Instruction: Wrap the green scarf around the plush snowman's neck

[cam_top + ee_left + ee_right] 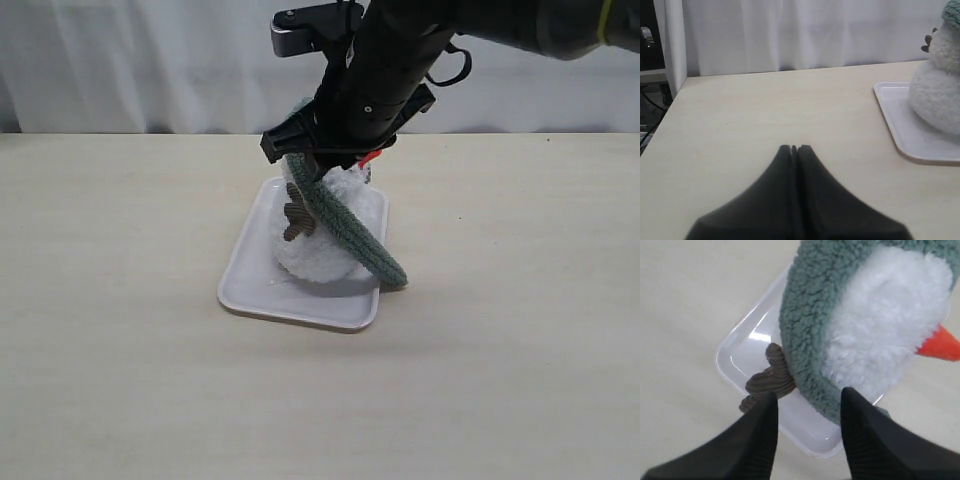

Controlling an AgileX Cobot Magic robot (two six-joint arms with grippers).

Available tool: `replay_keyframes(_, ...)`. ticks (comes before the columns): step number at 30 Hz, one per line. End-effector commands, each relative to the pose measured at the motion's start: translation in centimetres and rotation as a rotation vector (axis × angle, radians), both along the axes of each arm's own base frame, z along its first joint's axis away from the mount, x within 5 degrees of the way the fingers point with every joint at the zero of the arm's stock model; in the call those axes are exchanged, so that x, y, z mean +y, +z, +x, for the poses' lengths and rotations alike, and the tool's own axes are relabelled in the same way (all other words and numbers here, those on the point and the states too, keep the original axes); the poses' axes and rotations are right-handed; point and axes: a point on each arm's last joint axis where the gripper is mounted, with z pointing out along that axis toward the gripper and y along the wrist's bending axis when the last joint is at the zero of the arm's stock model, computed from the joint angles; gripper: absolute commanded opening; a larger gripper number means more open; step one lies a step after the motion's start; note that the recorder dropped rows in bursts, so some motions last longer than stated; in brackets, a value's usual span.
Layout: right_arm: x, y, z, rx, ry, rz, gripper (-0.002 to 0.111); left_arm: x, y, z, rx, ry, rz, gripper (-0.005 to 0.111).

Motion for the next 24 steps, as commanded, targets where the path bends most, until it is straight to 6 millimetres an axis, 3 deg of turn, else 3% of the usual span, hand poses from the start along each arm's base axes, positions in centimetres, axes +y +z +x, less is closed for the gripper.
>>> replay_keyframes(1,0.0,1.6,-0.2,-0.058,0.006,0.06,0.039,0.0,0.0,0.0,-0.007,-0.006,-0.005,0.0)
replay_keyframes(4,0.7,2.3,-0.3,-0.111,0.017,0.107,0.029,0.0,0.0,0.0,-0.007,-0.006,-0.005,0.0)
replay_keyframes(8,2.1,2.9,-0.4,-0.214,0.059,0.14,0.005,0.0,0.0,0.0,-0.007,-0.006,-0.005,0.0)
replay_keyframes(15,2.2,3.0,0.4,-0.276,-0.054,0.181,0.004,0.0,0.0,0.0,-0.007,-0.006,-0.005,0.0)
replay_keyframes(24,1.8,0.3,1.7,-0.263,-0.153,0.071,0.004,0.0,0.0,0.0,-0.007,-0.006,-0.005,0.0)
